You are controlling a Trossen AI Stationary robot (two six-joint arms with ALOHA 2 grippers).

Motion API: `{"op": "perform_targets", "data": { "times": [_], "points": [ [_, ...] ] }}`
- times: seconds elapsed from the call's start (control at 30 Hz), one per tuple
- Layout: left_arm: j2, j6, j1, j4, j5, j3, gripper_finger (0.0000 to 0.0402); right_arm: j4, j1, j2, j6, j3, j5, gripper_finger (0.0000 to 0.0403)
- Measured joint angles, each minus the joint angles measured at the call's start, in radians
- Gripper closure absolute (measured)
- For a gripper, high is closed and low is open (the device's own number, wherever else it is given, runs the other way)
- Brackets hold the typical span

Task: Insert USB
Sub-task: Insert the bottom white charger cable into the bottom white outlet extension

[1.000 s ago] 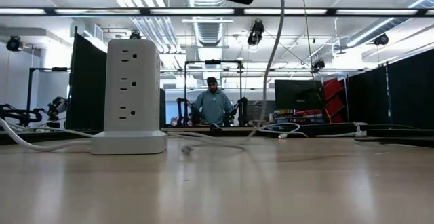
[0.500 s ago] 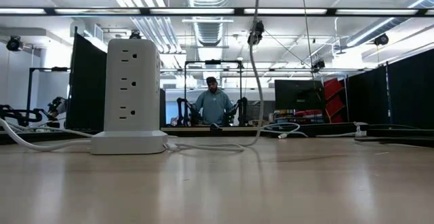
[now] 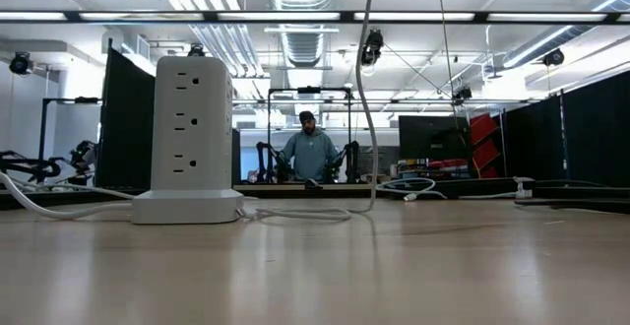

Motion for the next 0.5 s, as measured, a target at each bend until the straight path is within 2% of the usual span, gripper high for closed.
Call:
{"op": "perform_targets", "data": {
  "times": [0.23, 0.5],
  "points": [
    [0.0, -0.029, 0.0, -0.013, -0.012, 0.0, 0.0351, -0.019, -0.001, 0.0, -0.019, 0.0, -0.004, 0.0388],
    [0.0, -0.076, 0.0, -0.026, -0.003, 0.0, 0.0355, -0.051, -0.003, 0.0, -0.045, 0.0, -0.003, 0.0388]
  ]
}}
